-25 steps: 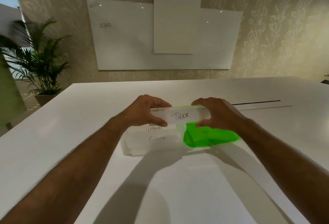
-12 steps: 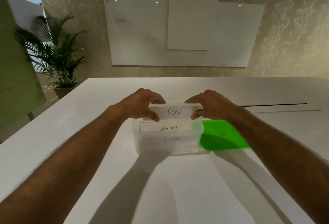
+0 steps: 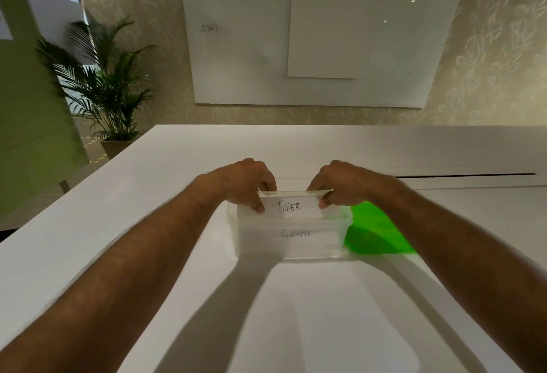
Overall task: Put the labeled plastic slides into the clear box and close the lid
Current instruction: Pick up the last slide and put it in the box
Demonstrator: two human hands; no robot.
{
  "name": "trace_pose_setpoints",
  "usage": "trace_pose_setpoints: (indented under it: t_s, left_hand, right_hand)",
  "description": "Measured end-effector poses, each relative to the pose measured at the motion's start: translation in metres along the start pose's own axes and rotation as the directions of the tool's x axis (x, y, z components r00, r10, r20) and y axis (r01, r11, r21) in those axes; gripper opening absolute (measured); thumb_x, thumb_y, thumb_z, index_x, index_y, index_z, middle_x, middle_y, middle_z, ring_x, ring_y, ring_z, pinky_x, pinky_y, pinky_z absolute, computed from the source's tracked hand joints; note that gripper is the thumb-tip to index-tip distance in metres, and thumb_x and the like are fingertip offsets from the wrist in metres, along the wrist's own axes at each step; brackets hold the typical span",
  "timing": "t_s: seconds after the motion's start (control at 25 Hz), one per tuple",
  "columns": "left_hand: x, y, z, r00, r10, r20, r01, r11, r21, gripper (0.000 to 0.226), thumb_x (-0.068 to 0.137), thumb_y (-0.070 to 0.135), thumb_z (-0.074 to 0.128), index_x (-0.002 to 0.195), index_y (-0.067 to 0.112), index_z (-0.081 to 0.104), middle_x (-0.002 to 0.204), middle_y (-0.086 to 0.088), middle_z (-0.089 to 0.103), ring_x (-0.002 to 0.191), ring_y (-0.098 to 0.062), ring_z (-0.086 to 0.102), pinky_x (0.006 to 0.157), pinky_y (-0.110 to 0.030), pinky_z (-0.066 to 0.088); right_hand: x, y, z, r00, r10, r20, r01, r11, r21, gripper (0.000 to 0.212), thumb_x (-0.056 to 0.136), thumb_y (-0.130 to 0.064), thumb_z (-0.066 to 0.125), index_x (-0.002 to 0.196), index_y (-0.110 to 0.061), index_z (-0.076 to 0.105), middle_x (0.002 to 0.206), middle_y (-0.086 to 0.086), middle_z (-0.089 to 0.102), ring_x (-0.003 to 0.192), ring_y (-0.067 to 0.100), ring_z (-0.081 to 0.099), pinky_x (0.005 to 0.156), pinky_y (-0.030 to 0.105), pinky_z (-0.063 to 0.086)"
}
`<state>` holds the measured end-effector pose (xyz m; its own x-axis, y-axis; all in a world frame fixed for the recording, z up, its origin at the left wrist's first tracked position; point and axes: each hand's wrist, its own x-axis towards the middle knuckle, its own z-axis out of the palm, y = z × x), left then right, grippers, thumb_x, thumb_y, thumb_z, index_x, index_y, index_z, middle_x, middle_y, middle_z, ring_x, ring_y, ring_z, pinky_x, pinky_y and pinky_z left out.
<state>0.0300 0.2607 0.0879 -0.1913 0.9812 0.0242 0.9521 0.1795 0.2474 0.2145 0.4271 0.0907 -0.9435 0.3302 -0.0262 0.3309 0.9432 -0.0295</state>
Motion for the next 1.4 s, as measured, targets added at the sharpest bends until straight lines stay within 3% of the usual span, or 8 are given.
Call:
trace_pose_setpoints:
  t_s: [0.2, 0.44, 0.76, 0.96, 1.08, 1.2, 1.28, 1.4]
  left_hand:
    - [0.005, 0.003, 0.012, 0.995, -0.013, 0.094, 0.009, 0.999, 0.046, 0.039, 0.068, 0.016, 0.086, 0.104, 0.024, 0.073, 0.094, 0.011, 0.068, 0.084, -0.006, 0.063, 0.076, -0.021, 0.051]
    - [0.009, 0.003, 0.022, 0.988, -0.007, 0.154, -0.007, 0.996, 0.092, 0.031, 0.077, 0.006, 0.071, 0.102, 0.024, 0.075, 0.101, 0.006, 0.075, 0.086, -0.010, 0.067, 0.080, -0.027, 0.058]
    - [0.013, 0.002, 0.031, 0.984, -0.034, 0.176, 0.012, 0.992, 0.124, 0.025, 0.079, 0.011, 0.068, 0.097, 0.028, 0.075, 0.098, 0.010, 0.074, 0.077, -0.007, 0.064, 0.059, -0.014, 0.043]
    - [0.010, -0.004, 0.030, 0.985, -0.027, 0.170, 0.018, 0.998, 0.053, 0.035, 0.076, 0.010, 0.078, 0.108, 0.024, 0.072, 0.101, 0.009, 0.071, 0.088, -0.010, 0.066, 0.077, -0.024, 0.054]
    - [0.000, -0.014, 0.021, 1.000, -0.020, 0.014, 0.022, 0.985, -0.170, 0.043, 0.070, 0.015, 0.088, 0.110, 0.020, 0.071, 0.098, 0.011, 0.070, 0.091, -0.008, 0.068, 0.081, -0.021, 0.056]
    - [-0.014, -0.023, 0.022, 0.926, -0.169, -0.337, -0.021, 0.870, -0.493, 0.050, 0.073, 0.027, 0.086, 0.119, 0.023, 0.067, 0.112, 0.010, 0.069, 0.105, -0.005, 0.064, 0.089, -0.022, 0.053]
    - [-0.024, -0.027, 0.032, 0.836, -0.317, -0.447, -0.068, 0.749, -0.659, 0.053, 0.081, 0.031, 0.079, 0.129, 0.021, 0.061, 0.126, 0.009, 0.064, 0.117, -0.006, 0.057, 0.096, -0.026, 0.047]
    - [-0.038, -0.032, 0.056, 0.810, -0.461, -0.363, -0.079, 0.527, -0.846, 0.061, 0.090, 0.044, 0.063, 0.143, 0.021, 0.046, 0.146, 0.005, 0.049, 0.134, -0.013, 0.044, 0.106, -0.033, 0.039]
  right_hand:
    - [0.008, -0.003, 0.012, 0.996, 0.004, 0.088, -0.001, 0.999, -0.039, 0.037, 0.071, -0.025, 0.082, 0.107, -0.026, 0.073, 0.097, -0.006, 0.074, 0.085, 0.014, 0.063, 0.071, 0.024, 0.044]
    - [0.009, -0.010, 0.021, 0.991, -0.027, 0.131, 0.042, 0.993, -0.111, 0.032, 0.074, -0.015, 0.070, 0.105, -0.024, 0.074, 0.098, -0.005, 0.075, 0.085, 0.015, 0.063, 0.078, 0.028, 0.053]
    - [0.010, -0.011, 0.028, 0.990, -0.032, 0.136, 0.040, 0.998, -0.056, 0.026, 0.075, -0.018, 0.070, 0.100, -0.023, 0.076, 0.096, -0.004, 0.076, 0.082, 0.014, 0.063, 0.072, 0.022, 0.047]
    - [0.004, -0.001, 0.030, 0.997, -0.023, 0.071, 0.012, 0.988, 0.155, 0.045, 0.072, -0.016, 0.081, 0.115, -0.013, 0.070, 0.108, 0.001, 0.073, 0.097, 0.014, 0.068, 0.088, 0.027, 0.053]
    - [-0.007, 0.007, 0.034, 0.967, 0.110, -0.228, 0.013, 0.878, 0.478, 0.054, 0.068, -0.029, 0.087, 0.116, -0.014, 0.069, 0.110, -0.004, 0.071, 0.095, 0.002, 0.066, 0.091, 0.024, 0.054]
    - [-0.019, 0.012, 0.048, 0.788, 0.427, -0.444, 0.043, 0.681, 0.731, 0.052, 0.074, -0.045, 0.079, 0.117, -0.018, 0.067, 0.109, -0.010, 0.069, 0.097, -0.003, 0.064, 0.093, 0.019, 0.051]
    - [-0.025, 0.014, 0.061, 0.711, 0.595, -0.375, -0.009, 0.542, 0.841, 0.052, 0.080, -0.056, 0.068, 0.116, -0.018, 0.064, 0.111, -0.004, 0.069, 0.099, 0.004, 0.061, 0.096, 0.029, 0.048]
    - [-0.027, 0.016, 0.084, 0.744, 0.652, -0.145, 0.013, 0.203, 0.979, 0.051, 0.090, -0.058, 0.053, 0.118, -0.017, 0.060, 0.124, 0.009, 0.063, 0.115, 0.017, 0.055, 0.107, 0.046, 0.040]
